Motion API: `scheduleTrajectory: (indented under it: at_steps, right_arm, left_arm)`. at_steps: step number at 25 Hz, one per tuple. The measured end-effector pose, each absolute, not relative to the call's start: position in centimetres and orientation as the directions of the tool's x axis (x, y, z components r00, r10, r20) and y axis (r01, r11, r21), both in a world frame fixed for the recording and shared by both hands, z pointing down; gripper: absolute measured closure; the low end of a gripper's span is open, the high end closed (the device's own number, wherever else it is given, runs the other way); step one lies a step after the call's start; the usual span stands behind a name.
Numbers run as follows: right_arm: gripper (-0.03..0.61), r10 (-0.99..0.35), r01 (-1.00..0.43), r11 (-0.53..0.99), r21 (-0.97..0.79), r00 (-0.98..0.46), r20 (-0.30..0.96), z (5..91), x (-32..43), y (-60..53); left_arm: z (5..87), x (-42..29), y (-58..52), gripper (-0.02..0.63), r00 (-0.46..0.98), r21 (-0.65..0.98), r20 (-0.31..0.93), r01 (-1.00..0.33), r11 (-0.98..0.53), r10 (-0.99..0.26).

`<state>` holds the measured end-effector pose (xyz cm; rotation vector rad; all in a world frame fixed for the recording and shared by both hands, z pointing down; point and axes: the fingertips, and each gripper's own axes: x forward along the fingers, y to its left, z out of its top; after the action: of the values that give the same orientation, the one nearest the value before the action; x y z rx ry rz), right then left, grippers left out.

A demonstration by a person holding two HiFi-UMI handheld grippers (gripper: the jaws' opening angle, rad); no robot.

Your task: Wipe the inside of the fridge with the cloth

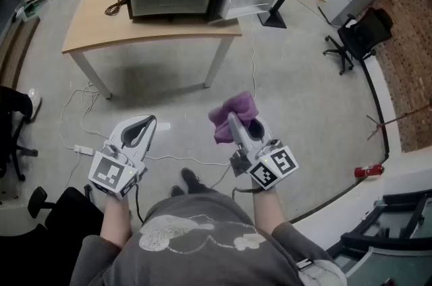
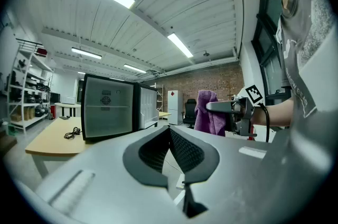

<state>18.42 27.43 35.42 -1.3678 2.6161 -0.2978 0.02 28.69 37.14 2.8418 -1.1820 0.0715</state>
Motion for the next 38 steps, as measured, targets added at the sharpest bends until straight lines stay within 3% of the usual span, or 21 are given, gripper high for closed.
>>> scheduleTrajectory:
  at_steps: [24, 38]
  right_arm:
    - [0.5, -0.8, -0.772, 0.585, -0.248, -0.6, -0.019, 37.2, 15.2, 30.2]
    - [0.5, -0.756, -0.698, 0.639, -0.323, -0.649, -0.092, 39.1, 15.1, 15.5]
  left_arm:
    - [39.2, -2.0, 32.2, 0.595, 0.71, 0.079, 0.094, -0.704, -0.706, -0.698]
    - [39.7, -2.1, 20.3, 0.595, 0.648, 0.01, 0.108, -0.759, -0.651, -0.754]
